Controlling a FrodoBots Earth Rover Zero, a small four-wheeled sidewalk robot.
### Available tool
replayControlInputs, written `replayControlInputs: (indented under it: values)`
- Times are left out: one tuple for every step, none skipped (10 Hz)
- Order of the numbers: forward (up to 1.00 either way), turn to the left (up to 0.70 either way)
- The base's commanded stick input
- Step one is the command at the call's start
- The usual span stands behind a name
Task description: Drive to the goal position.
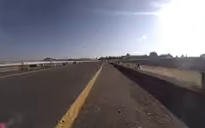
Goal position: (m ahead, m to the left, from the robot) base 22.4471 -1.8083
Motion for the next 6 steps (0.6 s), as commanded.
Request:
replayControlInputs:
  values:
    - [0.70,0.00]
    - [0.70,0.00]
    - [0.70,0.00]
    - [0.70,0.00]
    - [0.70,0.00]
    - [0.70,0.00]
